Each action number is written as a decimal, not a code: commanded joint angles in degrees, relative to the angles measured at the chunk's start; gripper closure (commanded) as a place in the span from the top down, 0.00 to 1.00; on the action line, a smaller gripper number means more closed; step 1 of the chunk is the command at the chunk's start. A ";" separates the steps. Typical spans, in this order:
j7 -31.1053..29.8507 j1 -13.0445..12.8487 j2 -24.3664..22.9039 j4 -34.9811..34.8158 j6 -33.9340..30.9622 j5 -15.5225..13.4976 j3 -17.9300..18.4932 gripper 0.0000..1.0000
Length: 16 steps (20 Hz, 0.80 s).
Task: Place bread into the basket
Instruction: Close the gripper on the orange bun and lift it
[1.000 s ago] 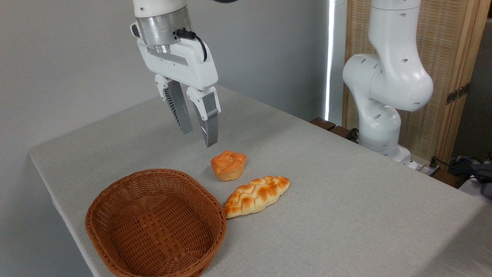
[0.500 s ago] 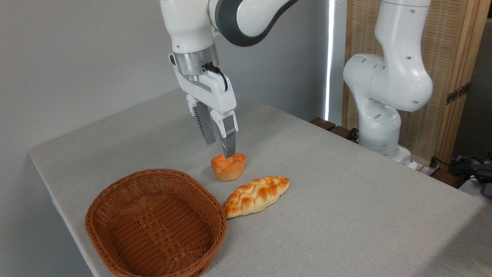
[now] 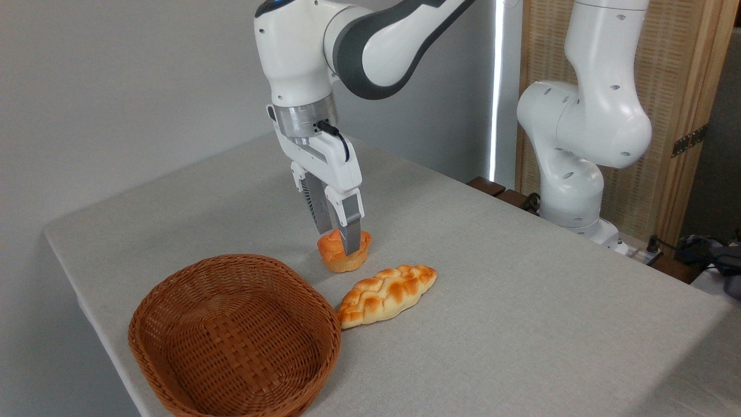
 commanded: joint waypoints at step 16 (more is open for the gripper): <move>0.35 -0.07 -0.05 -3.56 4.66 -0.37 -0.58 0.27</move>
